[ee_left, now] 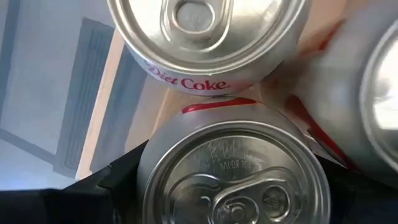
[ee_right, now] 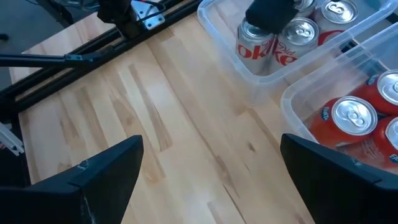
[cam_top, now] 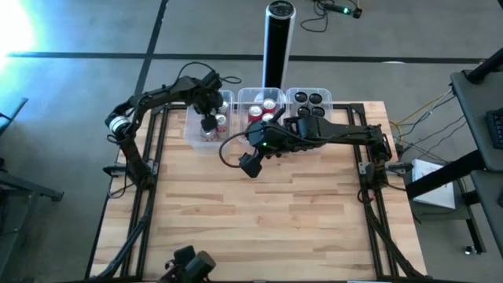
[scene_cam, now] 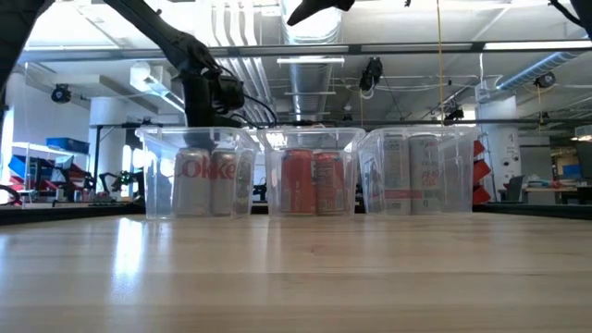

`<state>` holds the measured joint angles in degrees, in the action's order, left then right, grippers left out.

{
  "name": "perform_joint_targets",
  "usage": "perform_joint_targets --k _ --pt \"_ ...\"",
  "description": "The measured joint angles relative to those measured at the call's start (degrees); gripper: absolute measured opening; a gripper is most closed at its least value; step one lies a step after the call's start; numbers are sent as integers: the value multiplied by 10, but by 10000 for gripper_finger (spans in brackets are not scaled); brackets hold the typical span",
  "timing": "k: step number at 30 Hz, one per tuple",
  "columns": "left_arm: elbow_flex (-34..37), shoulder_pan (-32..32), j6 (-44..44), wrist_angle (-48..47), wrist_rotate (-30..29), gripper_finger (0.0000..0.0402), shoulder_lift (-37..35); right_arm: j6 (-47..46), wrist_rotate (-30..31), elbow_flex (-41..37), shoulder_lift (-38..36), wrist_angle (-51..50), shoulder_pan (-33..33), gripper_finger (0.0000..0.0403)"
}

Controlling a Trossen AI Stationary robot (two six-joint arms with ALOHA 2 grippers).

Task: Sort soda cans
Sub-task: Put the white soda can into the left transparent bin, then return to Home Position

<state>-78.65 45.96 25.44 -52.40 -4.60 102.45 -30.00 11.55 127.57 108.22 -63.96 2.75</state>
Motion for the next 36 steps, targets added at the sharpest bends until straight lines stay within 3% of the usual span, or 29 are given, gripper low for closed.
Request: perform_joint_targets --k 3,12,20,24,29,33,36 --pt "-3 0 -16 0 0 294 4 0 0 0 0 0 0 373" --pt "-10 1 -27 -19 28 368 -2 4 -2 0 0 0 0 373" --pt "-97 1 -78 -92 42 362 -33 117 27 51 -17 -2 -1 373" --pt "-107 -1 -114 -88 116 354 -89 135 67 66 -35 -10 -1 373" --pt "-54 -20 -144 -38 195 348 -189 125 67 58 -37 -74 0 373" --pt "18 -41 -150 7 226 346 -277 133 73 31 -38 -111 2 373" --pt "86 -55 -161 52 288 346 -346 131 92 -9 -36 -102 5 373"
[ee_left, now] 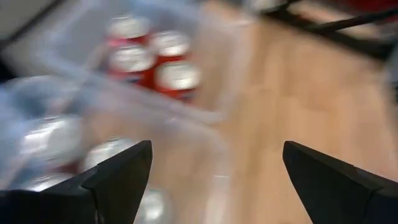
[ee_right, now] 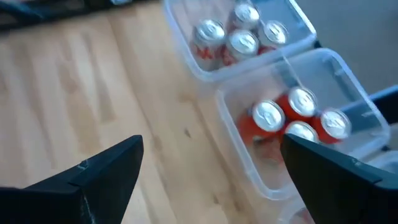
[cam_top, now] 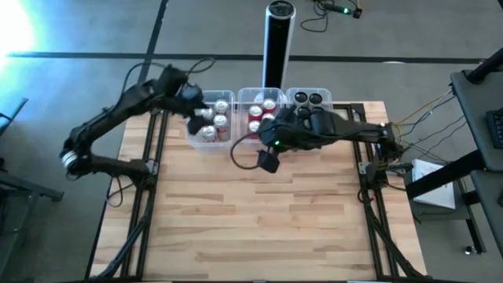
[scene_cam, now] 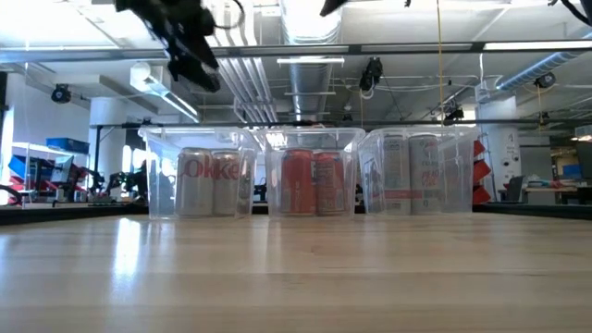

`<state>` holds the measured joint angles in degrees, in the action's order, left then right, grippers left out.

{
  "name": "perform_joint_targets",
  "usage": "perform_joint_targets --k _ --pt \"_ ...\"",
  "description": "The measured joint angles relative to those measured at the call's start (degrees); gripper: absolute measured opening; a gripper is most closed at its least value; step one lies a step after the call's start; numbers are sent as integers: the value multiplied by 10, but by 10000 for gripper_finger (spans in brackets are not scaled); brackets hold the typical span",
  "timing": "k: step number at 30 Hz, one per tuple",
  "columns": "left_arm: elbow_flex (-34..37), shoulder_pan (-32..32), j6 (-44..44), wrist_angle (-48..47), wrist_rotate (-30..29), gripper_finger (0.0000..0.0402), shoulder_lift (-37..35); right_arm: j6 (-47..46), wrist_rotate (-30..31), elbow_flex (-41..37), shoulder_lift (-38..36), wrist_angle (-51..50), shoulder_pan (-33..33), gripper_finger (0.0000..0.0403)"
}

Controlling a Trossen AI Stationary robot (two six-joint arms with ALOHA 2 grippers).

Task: Sort soda cans
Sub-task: Return to Home Position

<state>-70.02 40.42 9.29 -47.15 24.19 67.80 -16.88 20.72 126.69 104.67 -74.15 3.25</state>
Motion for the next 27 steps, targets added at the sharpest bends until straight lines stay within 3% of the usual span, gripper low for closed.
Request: perform_joint_targets --k 5,9,12,18,23,27 --pt "123 -21 -93 124 149 346 -96 -10 -26 -91 9 88 4 373" --pt "198 -34 -199 191 163 346 -145 -5 -28 -173 11 263 14 356" --pt "238 -39 -220 212 160 346 -164 -5 -47 -223 10 392 18 325" --pt "296 -39 -265 211 92 346 -166 -18 -11 -267 11 436 11 219" --pt "311 -38 -269 229 -10 346 -142 -17 -12 -268 23 413 -4 125" --pt "292 -39 -271 260 -116 346 -115 -59 -14 -279 26 482 -9 72"
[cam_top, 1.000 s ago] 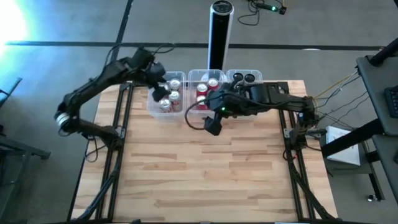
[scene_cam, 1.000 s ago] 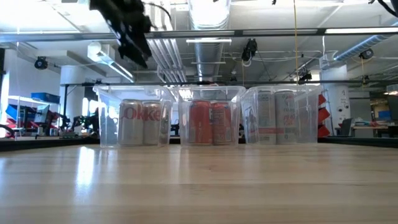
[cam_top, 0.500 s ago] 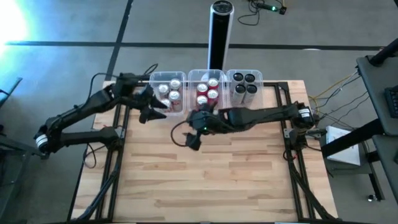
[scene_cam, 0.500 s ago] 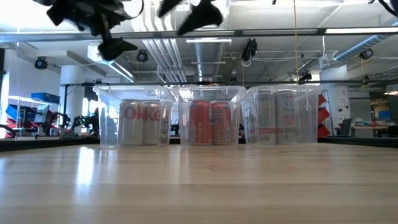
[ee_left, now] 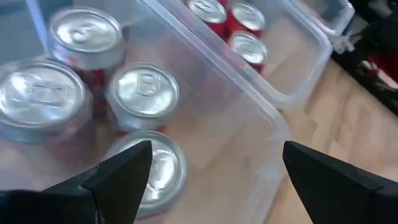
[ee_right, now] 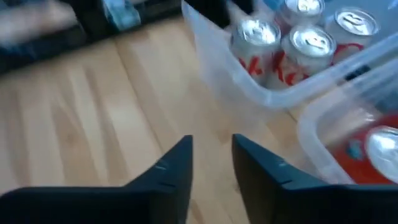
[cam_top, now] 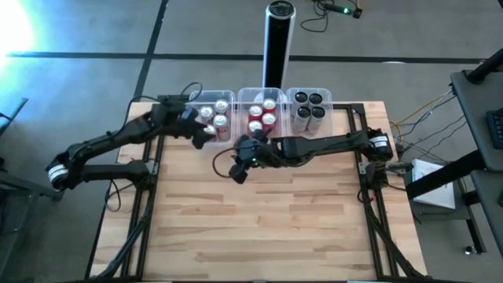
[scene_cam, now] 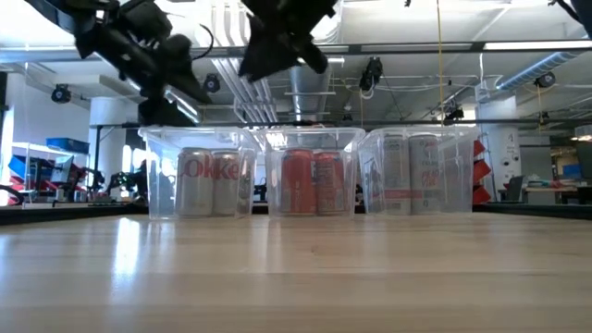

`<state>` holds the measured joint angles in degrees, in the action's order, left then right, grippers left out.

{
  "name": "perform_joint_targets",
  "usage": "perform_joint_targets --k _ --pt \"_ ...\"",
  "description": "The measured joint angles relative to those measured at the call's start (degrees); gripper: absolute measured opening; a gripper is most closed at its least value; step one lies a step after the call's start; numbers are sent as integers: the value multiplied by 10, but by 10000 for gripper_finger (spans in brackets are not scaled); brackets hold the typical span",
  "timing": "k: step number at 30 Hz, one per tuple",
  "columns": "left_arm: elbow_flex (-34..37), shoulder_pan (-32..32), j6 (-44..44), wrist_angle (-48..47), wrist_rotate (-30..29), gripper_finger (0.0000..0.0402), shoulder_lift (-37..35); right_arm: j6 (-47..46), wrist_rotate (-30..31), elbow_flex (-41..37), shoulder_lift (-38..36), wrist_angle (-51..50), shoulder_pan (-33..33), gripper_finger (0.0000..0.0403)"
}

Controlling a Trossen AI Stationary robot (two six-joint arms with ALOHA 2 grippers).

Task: Sort soda cans
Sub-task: Return to Home Position

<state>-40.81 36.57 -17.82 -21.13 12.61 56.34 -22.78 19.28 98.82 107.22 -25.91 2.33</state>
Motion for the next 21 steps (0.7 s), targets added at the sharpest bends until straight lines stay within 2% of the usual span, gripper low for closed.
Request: perform_joint_targets --k 3,7,10,15,18,21 --pt "-5 -3 15 40 6 346 5 65 -1 -2 -4 51 1 44" --pt "-8 -20 67 89 122 346 -31 178 -3 0 -28 57 12 14" --pt "-7 -40 61 100 135 346 -75 236 -28 -6 -73 67 14 12" --pt "0 -104 74 109 37 346 -153 310 -131 -73 -156 109 -1 12" --pt "9 -157 88 123 -28 346 -183 302 -142 -172 -227 161 -15 12" --pt "12 -216 72 126 -127 346 -187 285 -187 -304 -309 270 -27 12"
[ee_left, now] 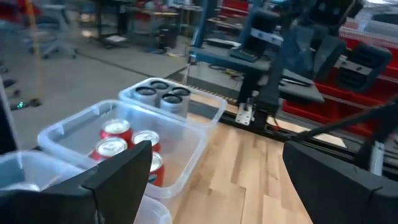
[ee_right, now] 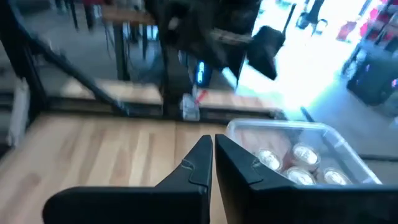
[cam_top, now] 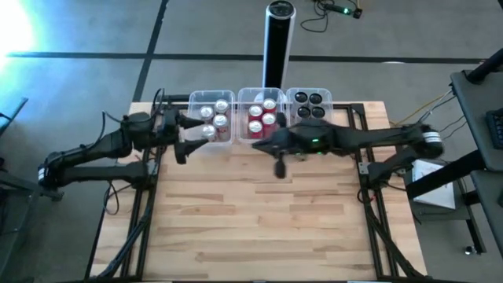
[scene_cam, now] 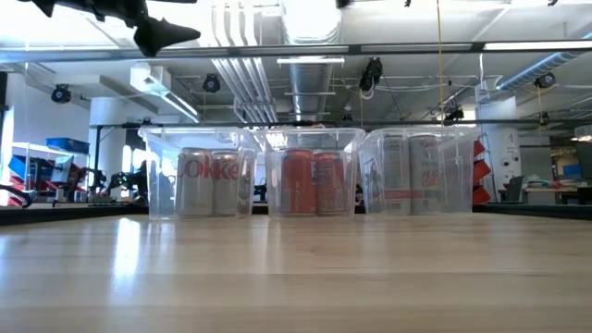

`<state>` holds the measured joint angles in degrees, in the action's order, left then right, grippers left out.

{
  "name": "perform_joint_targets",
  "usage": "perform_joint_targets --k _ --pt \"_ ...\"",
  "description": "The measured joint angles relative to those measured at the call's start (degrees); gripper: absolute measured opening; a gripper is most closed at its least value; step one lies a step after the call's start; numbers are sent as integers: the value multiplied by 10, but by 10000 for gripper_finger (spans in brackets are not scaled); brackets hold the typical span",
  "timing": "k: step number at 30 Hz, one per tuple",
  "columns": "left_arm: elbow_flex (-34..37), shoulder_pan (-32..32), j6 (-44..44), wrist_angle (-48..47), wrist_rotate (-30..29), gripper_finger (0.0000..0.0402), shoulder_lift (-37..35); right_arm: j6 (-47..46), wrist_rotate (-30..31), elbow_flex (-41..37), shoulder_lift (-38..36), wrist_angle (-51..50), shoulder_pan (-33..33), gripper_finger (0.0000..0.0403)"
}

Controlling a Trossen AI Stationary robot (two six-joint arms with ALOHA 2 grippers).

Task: Sort soda cans
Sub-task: Return to Home Position

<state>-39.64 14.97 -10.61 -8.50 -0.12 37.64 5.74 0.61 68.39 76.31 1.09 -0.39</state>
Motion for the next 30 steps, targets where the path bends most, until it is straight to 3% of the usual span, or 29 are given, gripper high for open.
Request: perform_joint_targets --k 4,11,14,17,19,24,27,30 --pt "0 -88 -20 26 -76 346 28 -64 -25 -160 -93 140 -4 12" --pt "1 -172 5 55 -112 346 66 -44 -12 -301 -275 150 -4 12" --pt "1 -172 8 53 -109 346 54 -13 40 -333 -356 142 -4 12" --pt "1 -172 41 50 -110 346 44 67 124 -353 -423 68 -4 12" --pt "1 -172 61 47 -119 346 40 46 139 -364 -463 9 -4 12" --pt "2 -172 67 48 -175 346 49 27 92 -431 -535 -4 -4 12" --pt "20 -173 106 53 -165 346 52 28 63 -489 -570 36 -4 12" --pt "72 -172 146 125 -110 346 44 22 32 -549 -601 69 -4 12"
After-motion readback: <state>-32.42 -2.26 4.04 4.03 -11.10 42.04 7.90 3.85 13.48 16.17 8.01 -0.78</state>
